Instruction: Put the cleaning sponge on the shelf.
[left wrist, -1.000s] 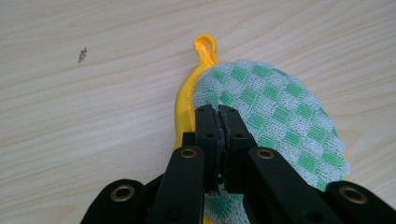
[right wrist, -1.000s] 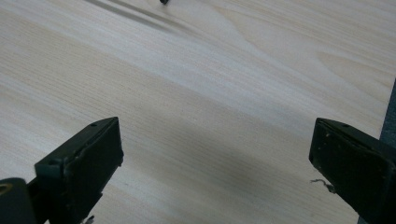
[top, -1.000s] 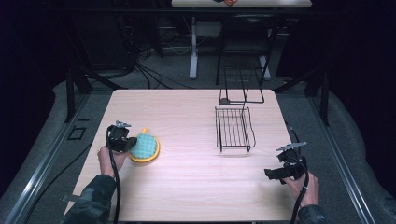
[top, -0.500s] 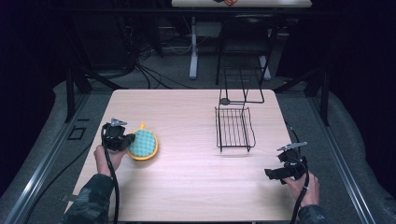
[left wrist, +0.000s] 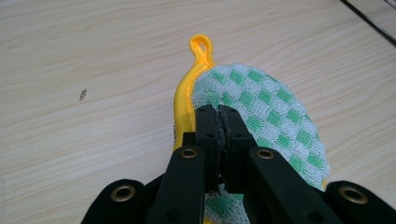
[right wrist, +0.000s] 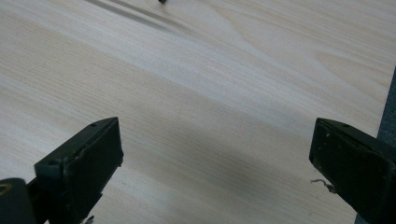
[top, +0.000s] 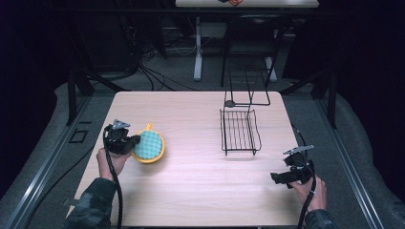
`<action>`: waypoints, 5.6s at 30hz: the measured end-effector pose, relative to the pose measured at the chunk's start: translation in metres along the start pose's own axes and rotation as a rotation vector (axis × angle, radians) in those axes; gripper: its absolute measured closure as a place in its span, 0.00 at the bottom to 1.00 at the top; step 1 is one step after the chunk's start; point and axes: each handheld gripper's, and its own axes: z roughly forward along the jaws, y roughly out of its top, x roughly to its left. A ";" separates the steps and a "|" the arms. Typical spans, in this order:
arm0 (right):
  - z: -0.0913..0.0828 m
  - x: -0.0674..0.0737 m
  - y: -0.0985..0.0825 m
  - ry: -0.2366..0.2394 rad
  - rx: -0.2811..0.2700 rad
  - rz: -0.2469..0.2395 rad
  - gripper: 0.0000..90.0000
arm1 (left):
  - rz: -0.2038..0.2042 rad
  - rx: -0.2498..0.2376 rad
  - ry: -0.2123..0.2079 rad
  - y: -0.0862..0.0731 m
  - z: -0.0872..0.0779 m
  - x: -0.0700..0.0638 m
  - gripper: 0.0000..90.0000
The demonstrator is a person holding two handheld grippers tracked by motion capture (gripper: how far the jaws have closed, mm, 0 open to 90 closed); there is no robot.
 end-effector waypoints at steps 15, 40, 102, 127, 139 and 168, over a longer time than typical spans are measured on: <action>-0.002 0.000 0.000 -0.007 -0.010 0.000 0.02 | -0.002 -0.047 -0.042 0.008 -0.009 -0.011 0.97; -0.003 0.002 0.001 0.000 -0.018 -0.015 0.02 | 0.021 -0.088 -0.091 0.025 -0.010 -0.033 0.97; -0.004 0.004 0.000 0.006 -0.020 -0.019 0.02 | 0.087 -0.151 -0.268 0.103 0.029 -0.115 0.97; -0.003 0.005 0.000 0.013 -0.025 -0.024 0.02 | 0.062 -0.176 -0.296 0.123 0.064 -0.154 0.97; -0.003 0.007 0.001 0.019 -0.020 -0.032 0.02 | 0.056 -0.174 -0.287 0.125 0.088 -0.176 0.97; -0.003 0.009 0.001 0.037 -0.025 -0.029 0.02 | -0.016 -0.172 -0.292 0.118 0.131 -0.211 0.97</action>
